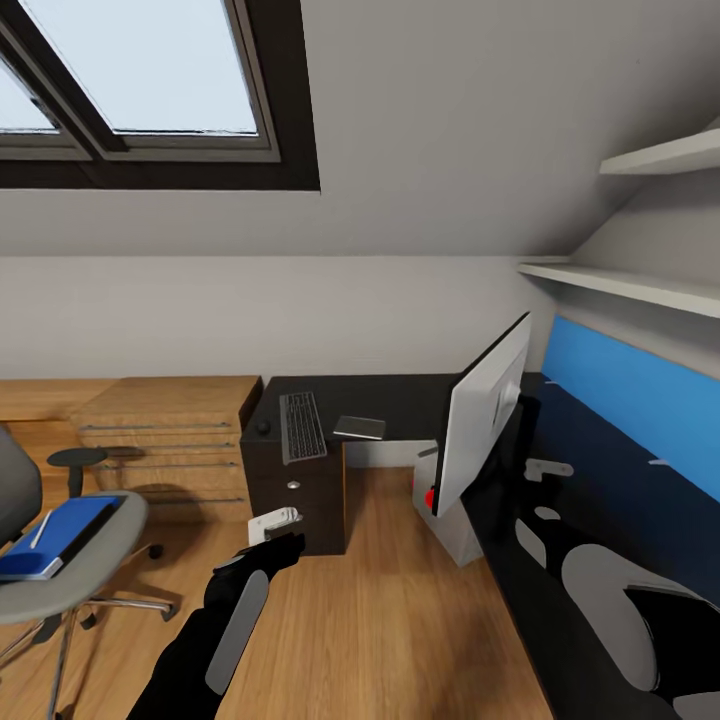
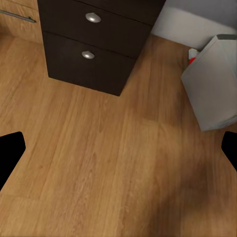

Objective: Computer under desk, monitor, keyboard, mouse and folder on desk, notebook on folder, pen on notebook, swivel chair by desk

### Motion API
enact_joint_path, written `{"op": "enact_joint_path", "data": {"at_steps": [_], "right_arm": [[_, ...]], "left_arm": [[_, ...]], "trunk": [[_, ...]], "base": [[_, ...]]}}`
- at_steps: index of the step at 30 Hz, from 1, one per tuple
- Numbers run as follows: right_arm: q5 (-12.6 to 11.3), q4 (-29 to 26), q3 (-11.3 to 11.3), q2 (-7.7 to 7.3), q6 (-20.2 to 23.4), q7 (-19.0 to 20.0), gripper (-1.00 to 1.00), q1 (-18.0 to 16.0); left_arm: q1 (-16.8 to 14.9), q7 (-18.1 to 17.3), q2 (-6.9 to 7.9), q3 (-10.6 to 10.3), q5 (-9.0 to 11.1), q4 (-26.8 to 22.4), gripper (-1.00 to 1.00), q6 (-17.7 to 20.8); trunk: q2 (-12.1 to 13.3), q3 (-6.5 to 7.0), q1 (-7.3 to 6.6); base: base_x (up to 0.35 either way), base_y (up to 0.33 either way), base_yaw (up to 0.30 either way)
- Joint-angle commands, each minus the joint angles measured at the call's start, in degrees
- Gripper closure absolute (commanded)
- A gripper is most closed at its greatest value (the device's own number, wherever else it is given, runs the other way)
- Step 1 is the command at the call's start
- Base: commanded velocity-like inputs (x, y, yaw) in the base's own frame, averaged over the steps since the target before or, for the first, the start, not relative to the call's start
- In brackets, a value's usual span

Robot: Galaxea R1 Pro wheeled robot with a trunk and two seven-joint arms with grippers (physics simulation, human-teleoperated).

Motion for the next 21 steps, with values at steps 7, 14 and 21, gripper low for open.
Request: {"op": "enact_joint_path", "data": {"at_steps": [7, 14, 21], "right_arm": [[0.0, 0.24, -0.51, -1.04, -0.27, 0.11, -1.0, -0.06], [-0.09, 0.23, -0.57, -2.84, 5.16, 0.04, -1.0, -0.06], [-0.27, -1.1, -0.84, -2.9, 12.65, -0.83, -1.0, -0.09]], "left_arm": [[-0.05, 0.56, 0.01, 0.0, 0.53, -0.07, -1.0, 0.1], [-0.05, 0.56, 0.27, 0.26, 0.45, -0.26, -1.0, 0.1], [-0.05, 0.48, 0.32, 2.19, 0.47, -0.49, -1.0, 0.17]], "trunk": [[-2.88, -1.34, 1.55], [-5.69, -2.6, 3.09], [-8.5, -3.85, 4.63]], "base": [[0.0, 0.0, 0.0], [0.0, 0.0, 0.0], [0.0, 0.0, 0.0]]}}
